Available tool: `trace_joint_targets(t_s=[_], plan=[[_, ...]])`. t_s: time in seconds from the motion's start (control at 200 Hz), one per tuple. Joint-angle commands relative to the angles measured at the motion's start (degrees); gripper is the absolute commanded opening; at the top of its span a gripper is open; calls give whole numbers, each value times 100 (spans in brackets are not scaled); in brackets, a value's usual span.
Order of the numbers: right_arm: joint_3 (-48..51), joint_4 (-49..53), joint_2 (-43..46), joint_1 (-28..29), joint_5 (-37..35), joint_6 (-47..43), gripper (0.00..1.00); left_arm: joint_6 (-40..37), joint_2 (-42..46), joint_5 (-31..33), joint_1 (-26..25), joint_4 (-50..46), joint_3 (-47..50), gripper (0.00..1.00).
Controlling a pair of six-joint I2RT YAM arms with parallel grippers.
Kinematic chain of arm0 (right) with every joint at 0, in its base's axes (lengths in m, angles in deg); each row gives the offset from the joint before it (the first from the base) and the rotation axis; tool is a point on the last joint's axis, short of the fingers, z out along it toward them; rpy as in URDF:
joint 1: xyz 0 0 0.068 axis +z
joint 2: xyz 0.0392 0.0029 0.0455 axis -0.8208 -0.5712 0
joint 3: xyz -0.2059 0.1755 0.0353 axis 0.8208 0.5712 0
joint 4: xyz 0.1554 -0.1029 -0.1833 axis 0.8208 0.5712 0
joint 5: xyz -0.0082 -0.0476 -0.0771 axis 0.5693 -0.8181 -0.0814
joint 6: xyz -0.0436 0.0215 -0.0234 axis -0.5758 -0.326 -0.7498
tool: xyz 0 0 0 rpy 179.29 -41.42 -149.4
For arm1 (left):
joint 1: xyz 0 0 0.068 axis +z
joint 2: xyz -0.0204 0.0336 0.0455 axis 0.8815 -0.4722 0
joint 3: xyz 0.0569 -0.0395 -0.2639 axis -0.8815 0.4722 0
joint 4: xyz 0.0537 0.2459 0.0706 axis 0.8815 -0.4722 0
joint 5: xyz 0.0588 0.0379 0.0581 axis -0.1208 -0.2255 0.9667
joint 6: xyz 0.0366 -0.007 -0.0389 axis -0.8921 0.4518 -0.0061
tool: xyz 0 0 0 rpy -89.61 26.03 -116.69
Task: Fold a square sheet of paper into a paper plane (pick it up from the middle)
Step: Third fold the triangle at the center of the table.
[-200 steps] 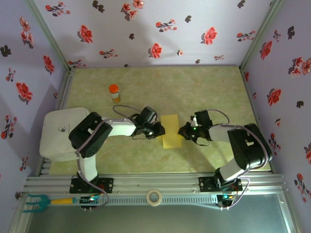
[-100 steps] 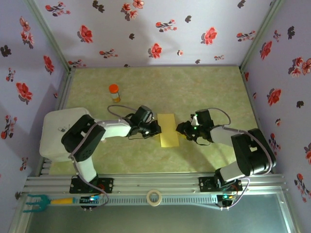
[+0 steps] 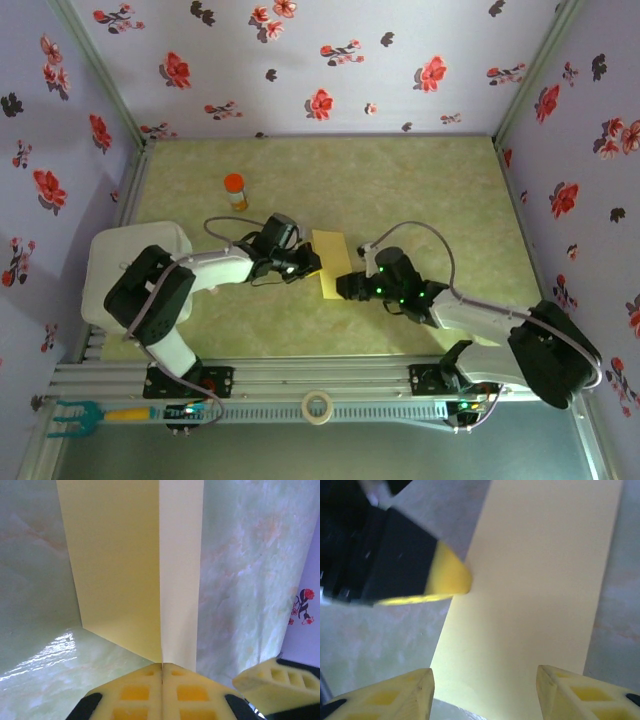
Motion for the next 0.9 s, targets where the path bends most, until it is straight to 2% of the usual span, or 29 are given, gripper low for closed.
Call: trace_joint_targets(t_s=[0.0, 0.18, 0.35, 0.52, 0.775, 0.895], plan=[[58, -110, 164, 627, -1069, -1530, 58, 88, 112, -144, 42, -25, 77, 4], [51, -177, 21, 1730, -2087, -2761, 60, 132, 76, -154, 50, 21, 69, 4], [-79, -337, -494, 2378, -3323, -3404, 61, 123, 85, -154, 48, 20, 77, 4], [-133, -734, -978, 2556, -4001, -3631, 62, 124, 111, -154, 52, 21, 95, 4], [-222, -1166, -1534, 2585, -4198, -3737, 62, 140, 96, -163, 51, 65, 116, 4], [-208, -1357, -1588, 2627, -4436, -3737, 59, 142, 85, -157, 52, 82, 115, 4]])
